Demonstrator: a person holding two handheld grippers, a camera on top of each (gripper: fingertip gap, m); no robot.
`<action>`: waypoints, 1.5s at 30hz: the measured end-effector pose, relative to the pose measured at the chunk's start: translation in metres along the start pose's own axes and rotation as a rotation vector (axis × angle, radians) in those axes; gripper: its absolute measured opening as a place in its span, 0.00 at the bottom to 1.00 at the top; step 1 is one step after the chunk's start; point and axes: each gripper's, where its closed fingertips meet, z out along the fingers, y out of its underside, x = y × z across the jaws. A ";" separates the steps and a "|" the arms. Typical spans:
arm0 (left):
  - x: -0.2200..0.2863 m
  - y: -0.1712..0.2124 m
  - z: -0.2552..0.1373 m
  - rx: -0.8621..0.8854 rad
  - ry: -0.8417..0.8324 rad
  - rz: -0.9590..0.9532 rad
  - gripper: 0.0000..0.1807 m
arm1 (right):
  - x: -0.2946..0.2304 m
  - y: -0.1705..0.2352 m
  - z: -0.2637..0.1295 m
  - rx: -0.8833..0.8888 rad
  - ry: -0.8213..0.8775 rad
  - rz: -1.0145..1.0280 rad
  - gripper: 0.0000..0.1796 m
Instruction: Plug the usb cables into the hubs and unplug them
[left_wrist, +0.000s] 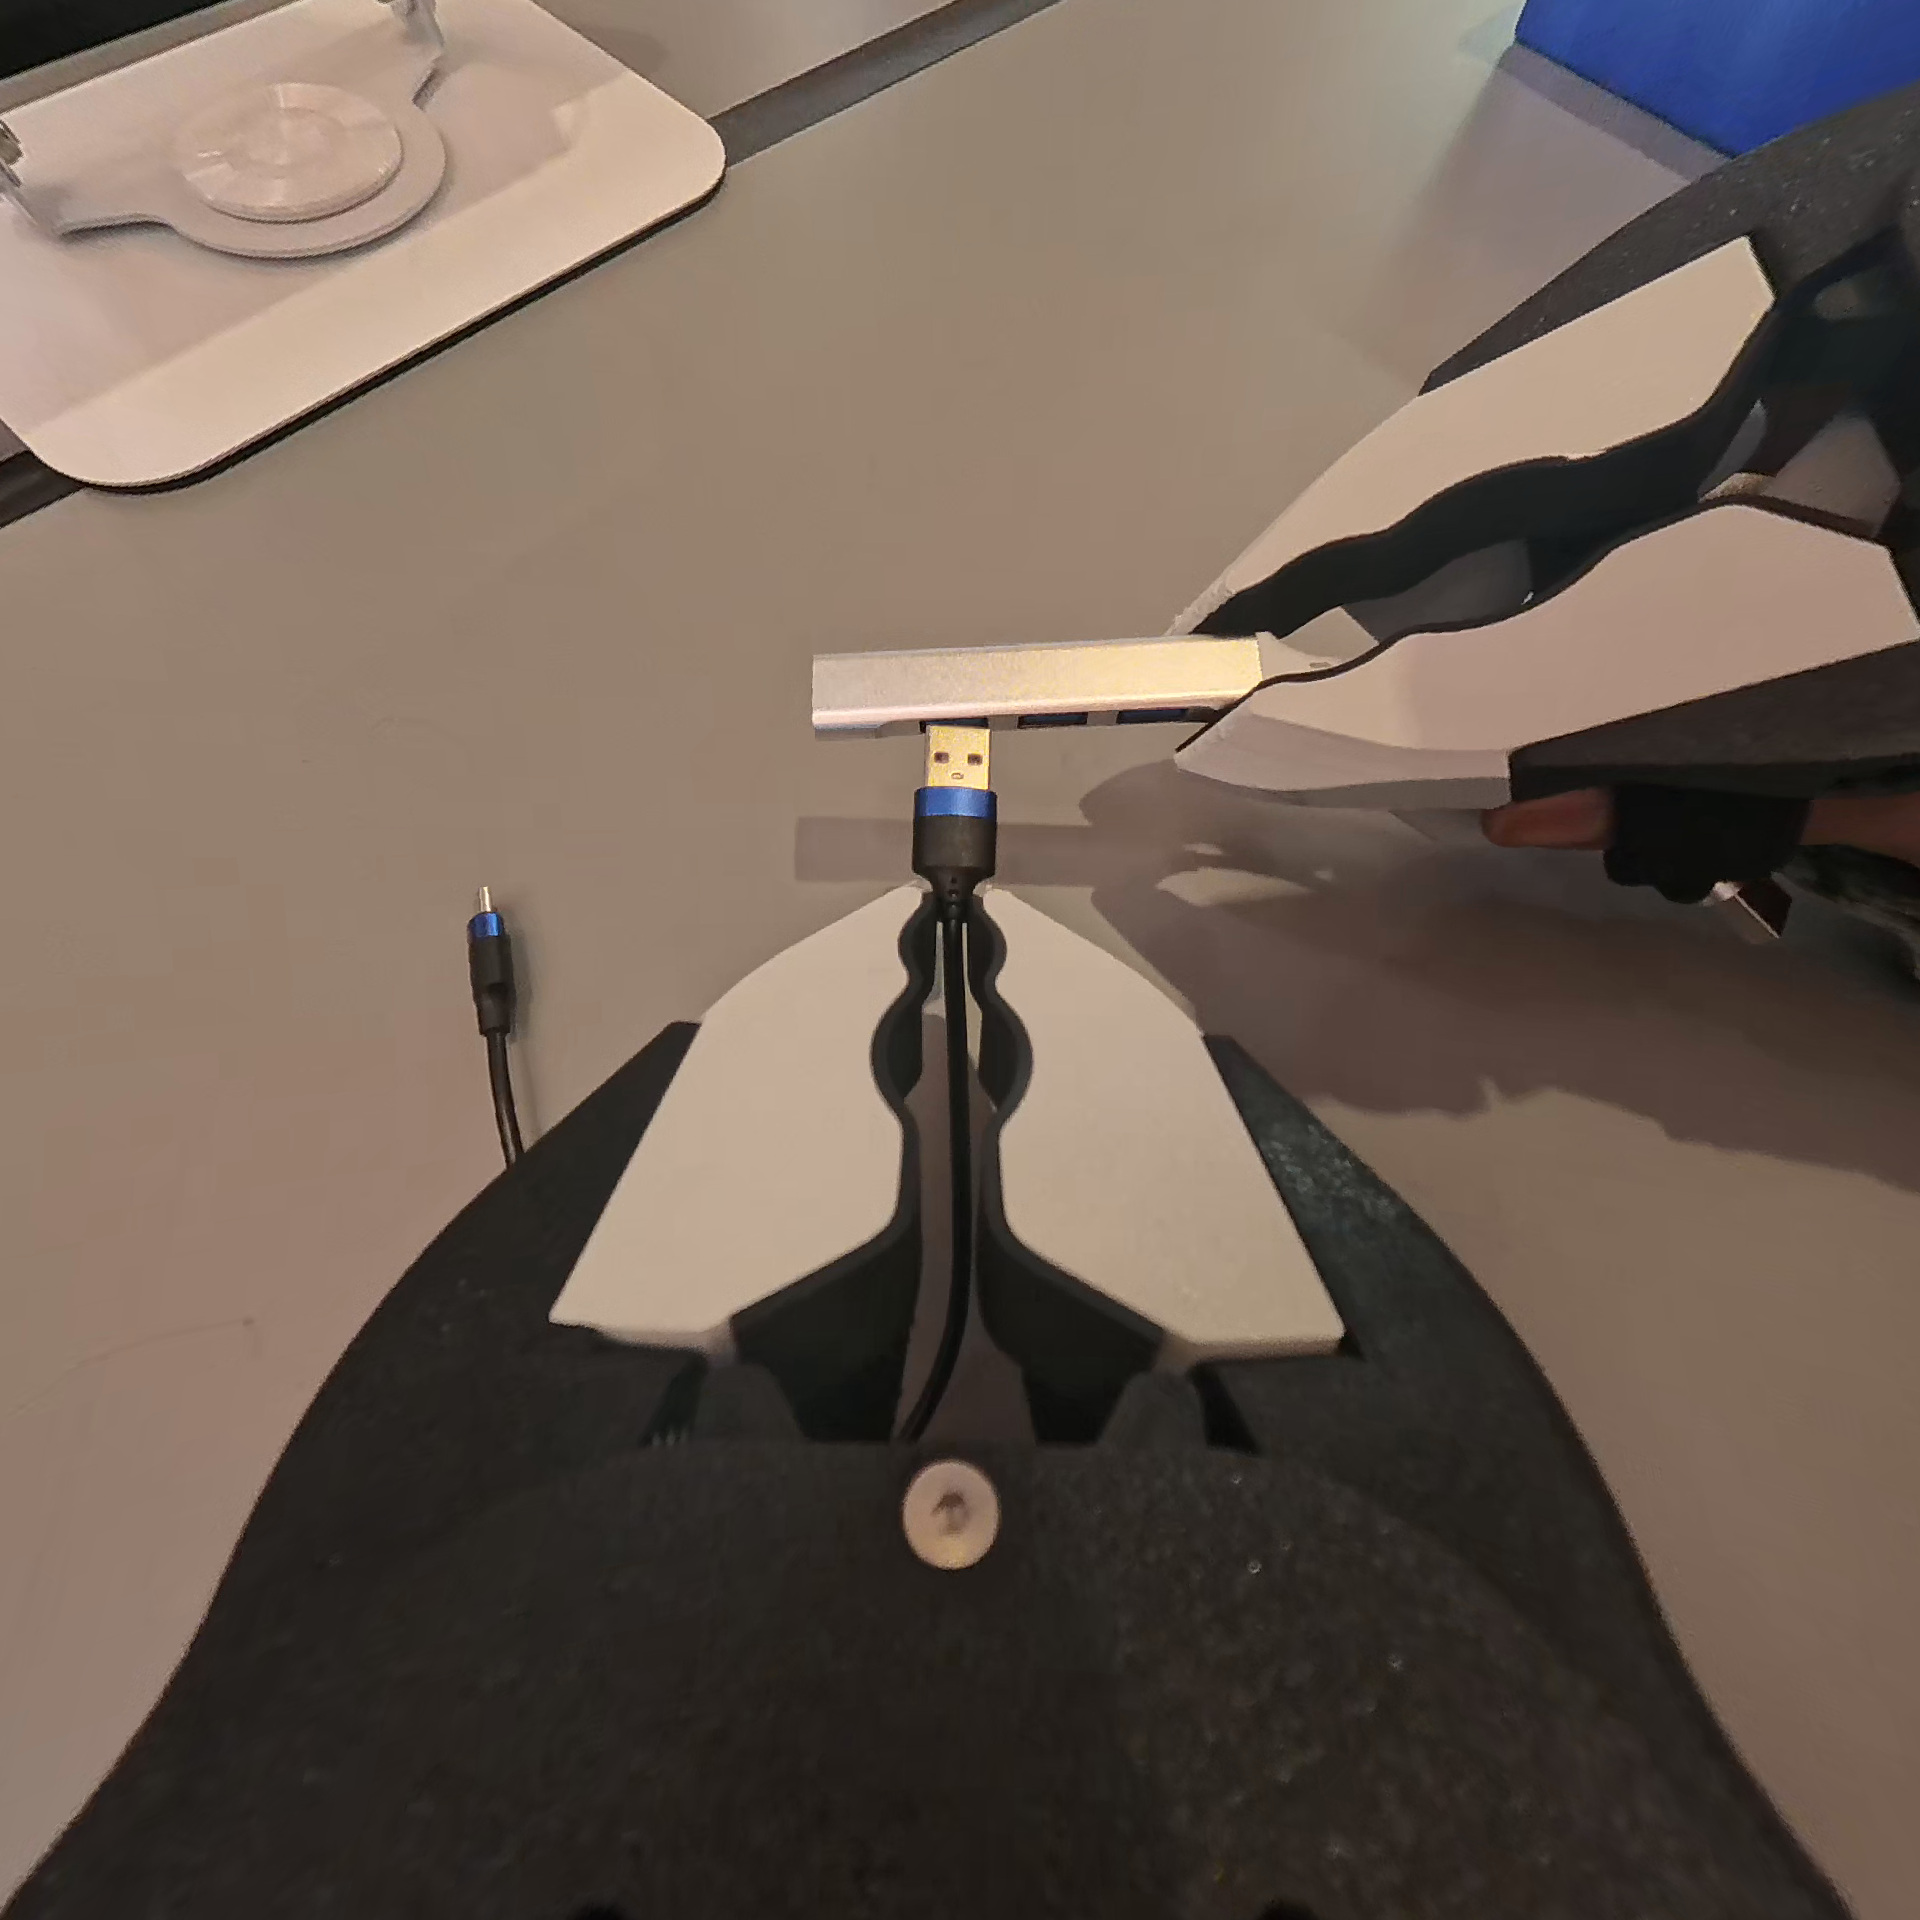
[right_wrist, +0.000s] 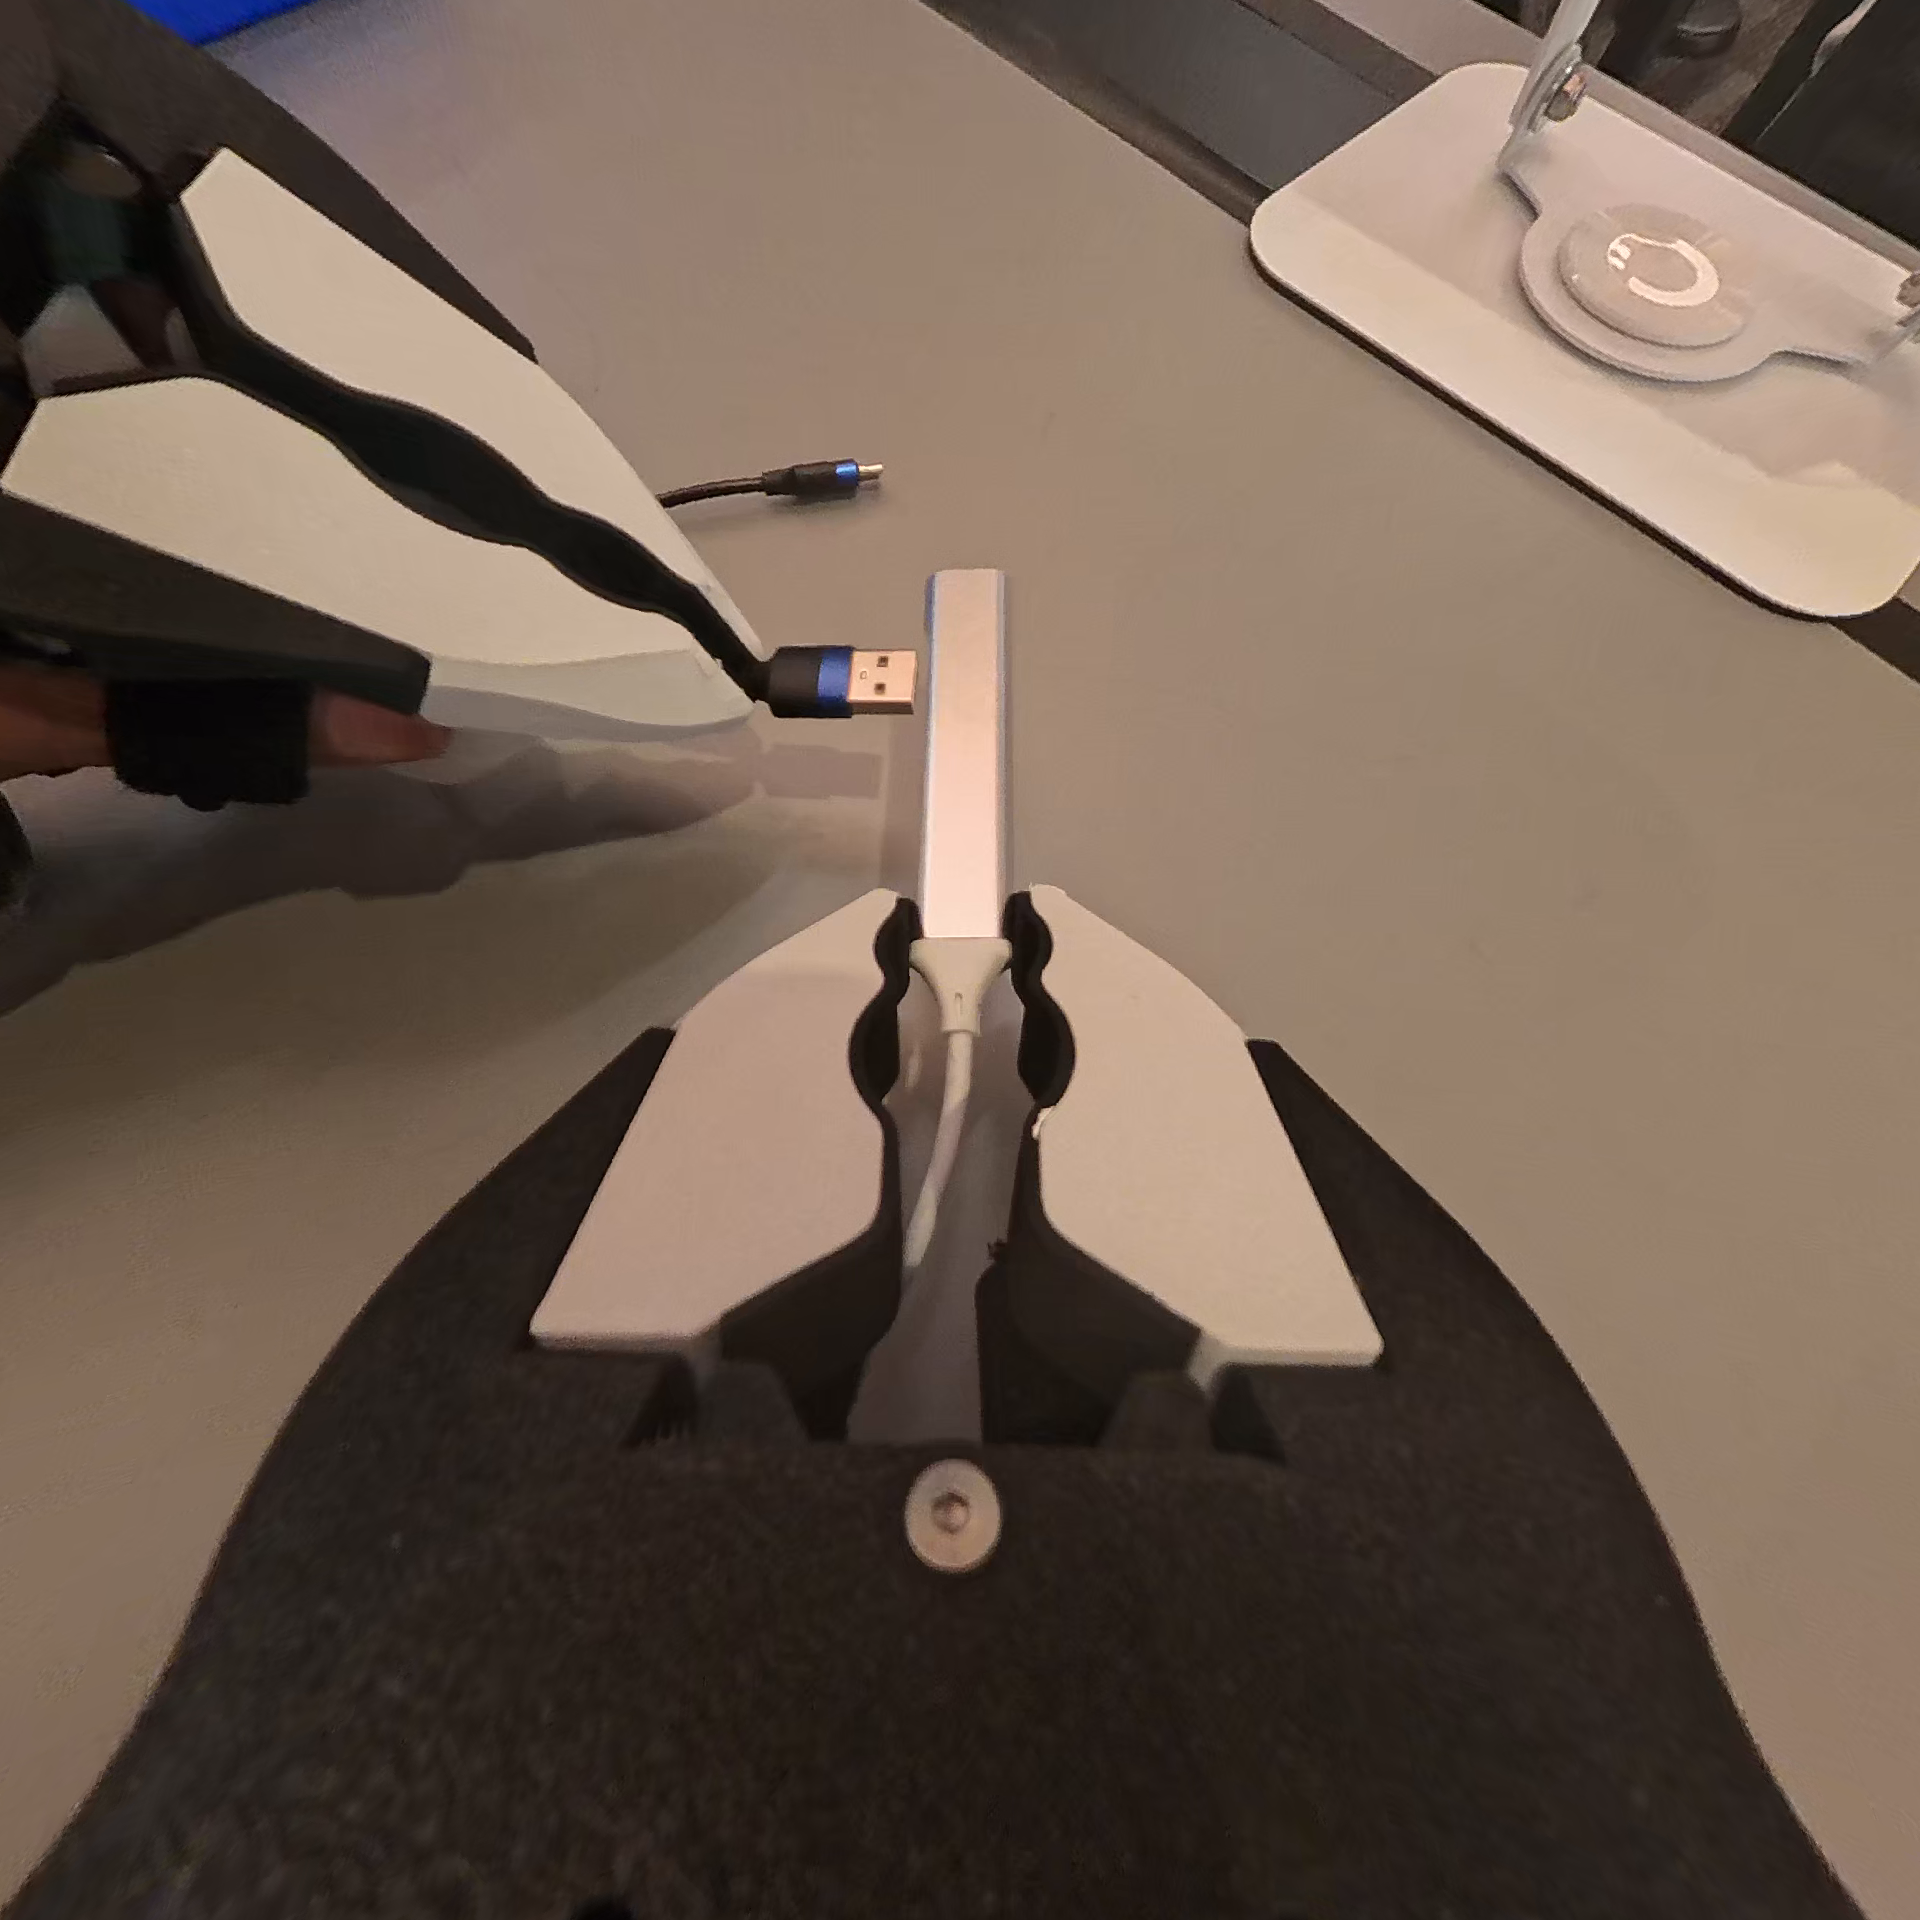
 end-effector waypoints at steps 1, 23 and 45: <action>0.000 0.000 0.000 -0.002 0.000 -0.001 0.02 | 0.000 0.000 0.000 0.002 0.000 -0.003 0.10; -0.001 0.000 -0.001 0.009 0.020 -0.031 0.03 | -0.004 -0.003 -0.001 0.002 0.037 -0.083 0.10; 0.000 -0.003 -0.006 0.037 0.090 -0.105 0.02 | -0.006 -0.008 -0.005 0.026 0.085 -0.154 0.10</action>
